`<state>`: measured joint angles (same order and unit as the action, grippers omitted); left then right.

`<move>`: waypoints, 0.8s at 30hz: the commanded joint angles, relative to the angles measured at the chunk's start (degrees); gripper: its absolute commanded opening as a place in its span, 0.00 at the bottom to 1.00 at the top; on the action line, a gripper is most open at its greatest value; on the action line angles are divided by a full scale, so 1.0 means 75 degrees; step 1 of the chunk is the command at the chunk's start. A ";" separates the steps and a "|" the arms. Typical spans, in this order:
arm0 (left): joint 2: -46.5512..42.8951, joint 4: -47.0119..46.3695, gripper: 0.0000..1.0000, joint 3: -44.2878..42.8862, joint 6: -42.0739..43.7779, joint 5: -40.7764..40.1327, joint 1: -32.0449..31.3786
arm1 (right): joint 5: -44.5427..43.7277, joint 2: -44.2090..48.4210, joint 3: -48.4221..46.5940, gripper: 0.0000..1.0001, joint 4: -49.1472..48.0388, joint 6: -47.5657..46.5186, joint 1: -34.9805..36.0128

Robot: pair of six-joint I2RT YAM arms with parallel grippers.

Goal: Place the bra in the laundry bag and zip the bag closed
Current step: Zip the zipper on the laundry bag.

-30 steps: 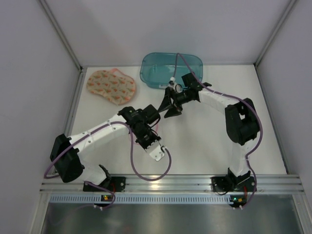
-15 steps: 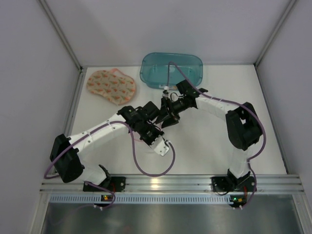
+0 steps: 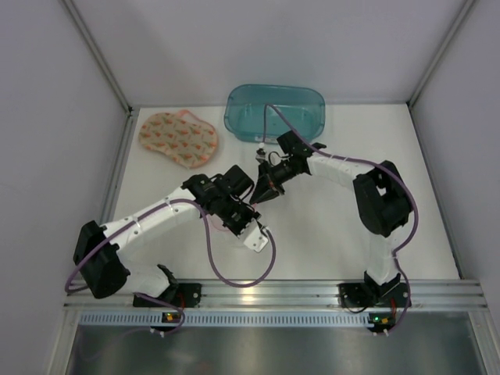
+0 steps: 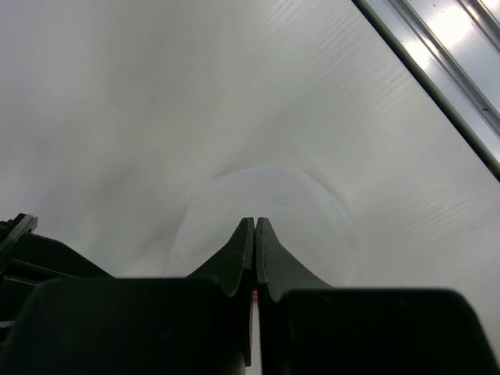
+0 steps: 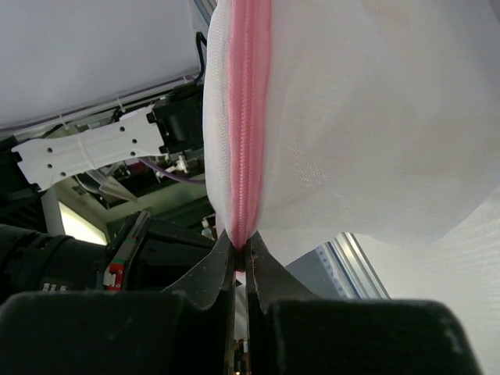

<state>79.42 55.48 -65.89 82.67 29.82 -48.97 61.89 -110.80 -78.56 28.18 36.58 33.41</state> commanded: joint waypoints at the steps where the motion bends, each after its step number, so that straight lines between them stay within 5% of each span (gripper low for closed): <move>1: -0.0674 0.0102 0.00 0.0428 0.0191 0.0746 0.0002 | -0.0154 -0.0319 -0.0797 0.00 0.0296 -0.0586 -0.0363; 11: -0.0887 0.0126 0.00 0.0852 -0.0381 0.0829 -0.0338 | 0.0068 -0.1023 -0.2098 0.00 0.0859 -0.1057 -0.0576; 13: -0.0653 0.0114 0.00 0.0688 -0.0522 0.0677 -0.0338 | 0.0139 -0.1023 -0.2298 0.19 0.1092 -0.1231 -0.0587; 14: -0.0396 -0.0130 0.00 0.0444 -0.1057 0.0455 -0.0338 | 0.0116 -0.0895 -0.2310 0.39 0.1337 -0.1314 -0.0610; 16: -0.0195 -0.0482 0.00 0.0255 -0.1773 0.0290 -0.0326 | -0.0106 -0.0684 -0.2100 0.54 0.1445 -0.1455 -0.0704; 24: -0.0124 -0.1760 0.00 0.0289 -0.1730 -0.0320 -0.0279 | -0.0530 0.0406 -0.0799 0.59 0.1692 -0.1632 -0.1115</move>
<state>79.18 47.64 -62.06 70.81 28.10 -51.05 58.04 -112.12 -86.21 38.92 25.91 25.28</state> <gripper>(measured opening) 0.023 0.594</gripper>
